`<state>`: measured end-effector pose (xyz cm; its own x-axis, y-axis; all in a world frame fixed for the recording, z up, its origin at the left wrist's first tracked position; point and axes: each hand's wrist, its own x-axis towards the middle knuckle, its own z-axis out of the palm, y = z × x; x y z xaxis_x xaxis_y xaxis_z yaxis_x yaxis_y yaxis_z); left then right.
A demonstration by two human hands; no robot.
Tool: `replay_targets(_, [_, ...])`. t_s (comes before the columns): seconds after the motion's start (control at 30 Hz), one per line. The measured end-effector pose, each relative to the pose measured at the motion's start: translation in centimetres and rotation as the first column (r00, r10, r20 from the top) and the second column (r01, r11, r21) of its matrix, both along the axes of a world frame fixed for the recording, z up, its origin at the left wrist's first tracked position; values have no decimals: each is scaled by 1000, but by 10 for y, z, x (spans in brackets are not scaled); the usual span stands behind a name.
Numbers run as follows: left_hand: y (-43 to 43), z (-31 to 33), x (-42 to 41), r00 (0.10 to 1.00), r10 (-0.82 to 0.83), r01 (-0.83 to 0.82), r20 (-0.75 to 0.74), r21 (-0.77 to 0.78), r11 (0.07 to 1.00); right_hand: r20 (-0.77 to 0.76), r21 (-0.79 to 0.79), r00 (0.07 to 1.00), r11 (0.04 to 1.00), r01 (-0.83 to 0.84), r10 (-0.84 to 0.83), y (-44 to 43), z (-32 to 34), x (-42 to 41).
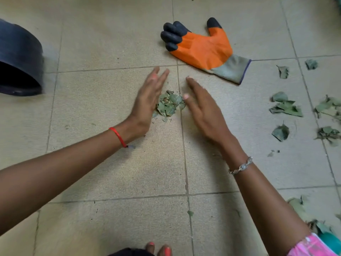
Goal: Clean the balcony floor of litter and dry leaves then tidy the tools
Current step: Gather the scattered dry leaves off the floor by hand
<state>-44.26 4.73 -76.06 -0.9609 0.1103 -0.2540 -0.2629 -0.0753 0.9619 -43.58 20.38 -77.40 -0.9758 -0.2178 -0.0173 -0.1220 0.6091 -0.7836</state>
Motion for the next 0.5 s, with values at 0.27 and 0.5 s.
replay_targets(0.27, [-24, 6, -4, 969, 239, -246, 70, 118, 962, -192, 445, 964, 892, -82, 185, -61, -16, 10])
replay_targets(0.5, [-25, 7, 4, 955, 265, -285, 130, 169, 944, -212, 148, 949, 967, -207, 235, -50, -16, 31])
